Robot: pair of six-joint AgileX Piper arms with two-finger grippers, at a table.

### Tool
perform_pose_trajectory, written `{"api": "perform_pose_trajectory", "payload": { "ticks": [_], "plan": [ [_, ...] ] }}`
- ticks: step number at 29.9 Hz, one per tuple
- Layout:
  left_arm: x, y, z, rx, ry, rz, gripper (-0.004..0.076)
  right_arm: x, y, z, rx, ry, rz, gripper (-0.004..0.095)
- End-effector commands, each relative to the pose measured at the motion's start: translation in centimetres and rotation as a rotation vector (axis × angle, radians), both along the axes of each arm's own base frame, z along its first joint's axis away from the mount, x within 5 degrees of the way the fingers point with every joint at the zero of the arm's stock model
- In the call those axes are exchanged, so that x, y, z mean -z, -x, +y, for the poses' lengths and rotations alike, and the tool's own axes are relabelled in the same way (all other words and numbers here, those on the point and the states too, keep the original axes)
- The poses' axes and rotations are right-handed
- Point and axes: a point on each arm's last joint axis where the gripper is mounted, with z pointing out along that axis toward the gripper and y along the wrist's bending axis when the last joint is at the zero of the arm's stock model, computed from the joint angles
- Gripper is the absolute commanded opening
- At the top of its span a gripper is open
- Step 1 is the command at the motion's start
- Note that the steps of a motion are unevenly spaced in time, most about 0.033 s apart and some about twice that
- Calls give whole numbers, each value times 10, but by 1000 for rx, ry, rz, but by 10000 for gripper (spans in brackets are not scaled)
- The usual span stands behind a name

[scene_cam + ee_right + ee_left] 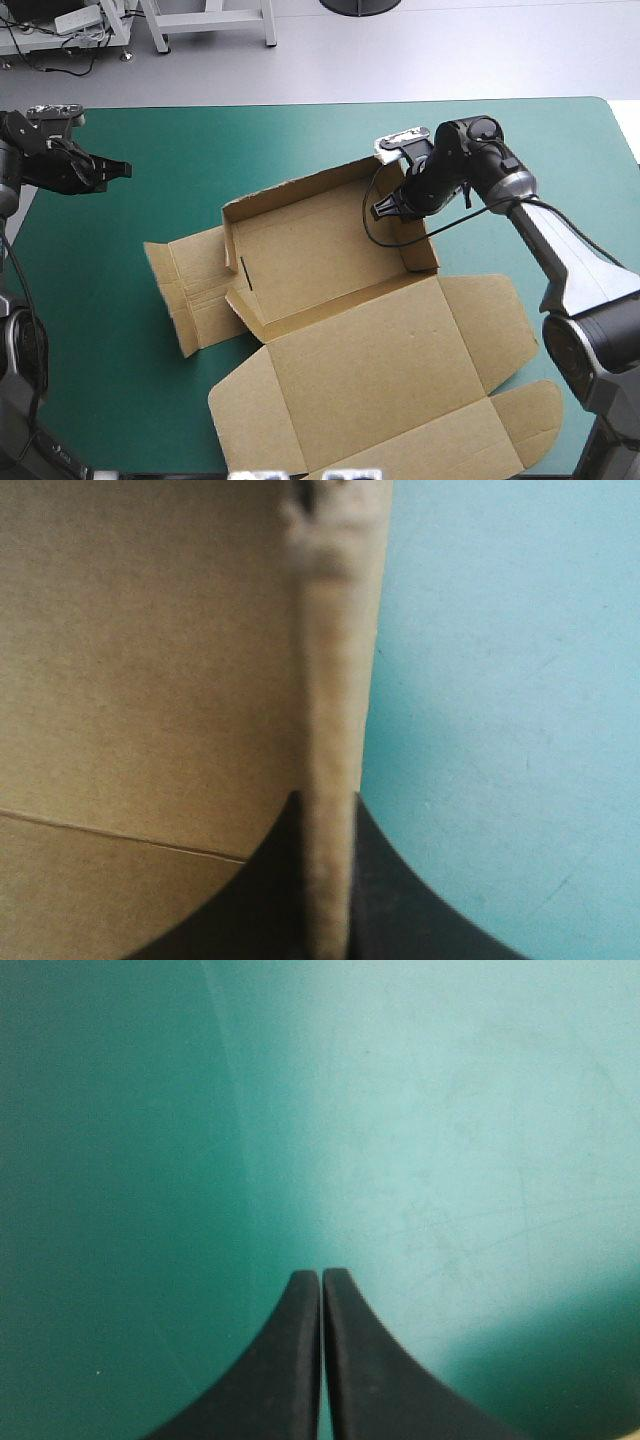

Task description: Fold the box

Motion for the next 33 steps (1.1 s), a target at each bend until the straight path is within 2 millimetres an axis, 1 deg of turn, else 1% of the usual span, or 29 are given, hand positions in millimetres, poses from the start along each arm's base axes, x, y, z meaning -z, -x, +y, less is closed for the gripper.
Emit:
{"api": "perform_pose_trajectory", "payload": {
  "ticks": [1,3,6,9,13,16,22,25,27,29,32,33],
  "plan": [
    [-27,8,-3,-5,-3,-103,-3,-15,-5,3,0,-56,-65,-24],
    [-27,8,-3,-5,-3,-103,-3,-5,-13,6,2,-51,-53,-23],
    [-27,8,-3,-4,1,-103,-3,4,-18,9,-6,-45,-29,-6],
    [-27,8,-3,-4,2,-101,-3,4,-19,12,-45,-66,-41,63],
    [-27,8,-4,-3,7,-100,-3,-7,-19,14,-76,-93,-86,144],
    [-27,8,-4,-2,8,-96,-3,-22,-20,15,-84,-103,-127,211],
    [-27,8,-4,-1,12,-97,-3,-48,-20,13,-130,-84,-198,457],
    [-27,8,-4,-1,12,-97,-3,-54,-16,8,-139,-30,-179,539],
    [-27,8,-4,-1,12,-97,-3,-57,-15,5,-125,-4,-174,558],
    [-27,8,-4,-1,12,-97,-3,-63,-11,4,-108,-21,-181,561],
    [-27,8,-5,-1,15,-96,-3,-67,-5,10,-120,-34,-184,561],
    [-27,9,-5,0,15,-95,-3,-67,-2,16,-134,-30,-183,561]
  ]
}}
